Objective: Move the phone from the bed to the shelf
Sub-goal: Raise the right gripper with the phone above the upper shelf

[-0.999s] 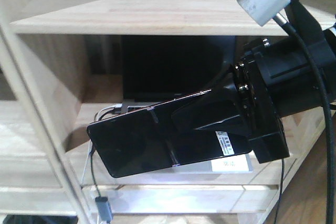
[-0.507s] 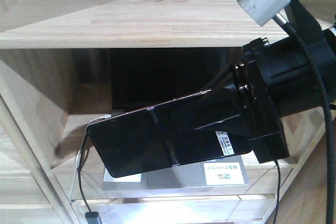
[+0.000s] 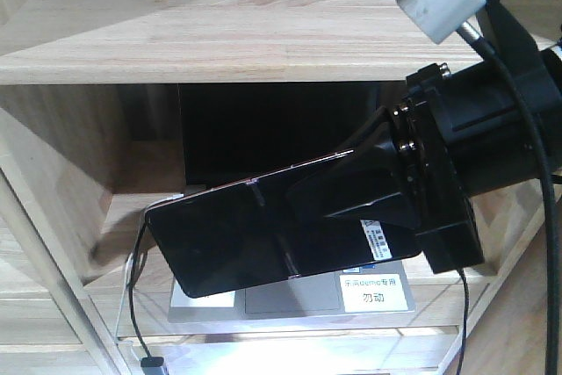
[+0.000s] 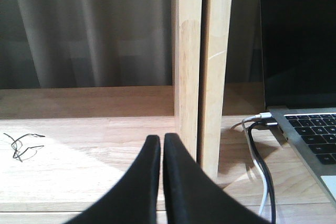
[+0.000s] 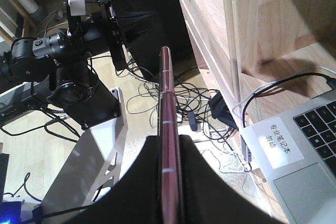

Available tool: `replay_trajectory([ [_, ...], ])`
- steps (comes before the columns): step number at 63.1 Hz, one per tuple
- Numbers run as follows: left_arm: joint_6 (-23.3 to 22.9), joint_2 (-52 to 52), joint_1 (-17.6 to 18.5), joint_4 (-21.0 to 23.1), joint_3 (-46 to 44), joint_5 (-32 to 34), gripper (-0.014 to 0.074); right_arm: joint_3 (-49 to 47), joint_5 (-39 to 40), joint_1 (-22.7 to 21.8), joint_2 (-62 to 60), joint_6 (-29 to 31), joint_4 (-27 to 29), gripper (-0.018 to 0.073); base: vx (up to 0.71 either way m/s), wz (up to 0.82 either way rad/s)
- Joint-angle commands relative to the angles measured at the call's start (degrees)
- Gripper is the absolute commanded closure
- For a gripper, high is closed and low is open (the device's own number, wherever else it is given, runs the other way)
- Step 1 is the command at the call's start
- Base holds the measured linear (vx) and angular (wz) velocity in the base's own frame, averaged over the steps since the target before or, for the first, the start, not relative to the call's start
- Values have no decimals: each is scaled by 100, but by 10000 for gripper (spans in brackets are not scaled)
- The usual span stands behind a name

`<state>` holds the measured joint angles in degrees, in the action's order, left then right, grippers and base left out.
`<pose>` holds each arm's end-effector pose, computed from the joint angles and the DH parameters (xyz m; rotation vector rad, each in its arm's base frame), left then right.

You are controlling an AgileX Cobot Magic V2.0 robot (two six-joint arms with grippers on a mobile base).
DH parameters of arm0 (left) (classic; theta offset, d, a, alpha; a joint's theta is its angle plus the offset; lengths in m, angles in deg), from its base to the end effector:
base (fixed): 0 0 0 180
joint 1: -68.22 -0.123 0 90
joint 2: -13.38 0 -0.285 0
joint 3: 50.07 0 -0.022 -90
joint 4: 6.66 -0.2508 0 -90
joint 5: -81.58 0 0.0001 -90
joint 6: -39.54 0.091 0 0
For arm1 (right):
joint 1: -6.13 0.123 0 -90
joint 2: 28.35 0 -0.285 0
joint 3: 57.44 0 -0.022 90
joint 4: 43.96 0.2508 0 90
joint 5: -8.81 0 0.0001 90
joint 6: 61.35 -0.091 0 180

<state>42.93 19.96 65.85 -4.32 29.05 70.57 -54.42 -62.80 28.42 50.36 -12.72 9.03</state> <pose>0.0557 0.0016 0.1857 -0.0130 1.6878 0.0388 0.1820 0.1492 0.4130 -1.2547 1.9414 1.0227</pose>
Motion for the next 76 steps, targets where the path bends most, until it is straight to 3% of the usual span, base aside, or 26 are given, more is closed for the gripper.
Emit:
replay_trajectory([
  [1,0,-41,-4,54,37,426,595,-157,-207,1,-150,3,387,561,0,0],
  [32,0,-41,-4,54,37,426,595,-157,-202,1,-150,5,418,561,0,0],
  [48,0,-41,-4,54,37,426,595,-259,-191,1,-150,-11,912,561,0,0],
  [65,0,-41,-4,54,37,426,595,-1216,40,1,-150,-16,1196,561,0,0],
  [76,0,-41,-4,54,37,426,595,-1892,852,1,-117,-173,1201,561,0,0],
])
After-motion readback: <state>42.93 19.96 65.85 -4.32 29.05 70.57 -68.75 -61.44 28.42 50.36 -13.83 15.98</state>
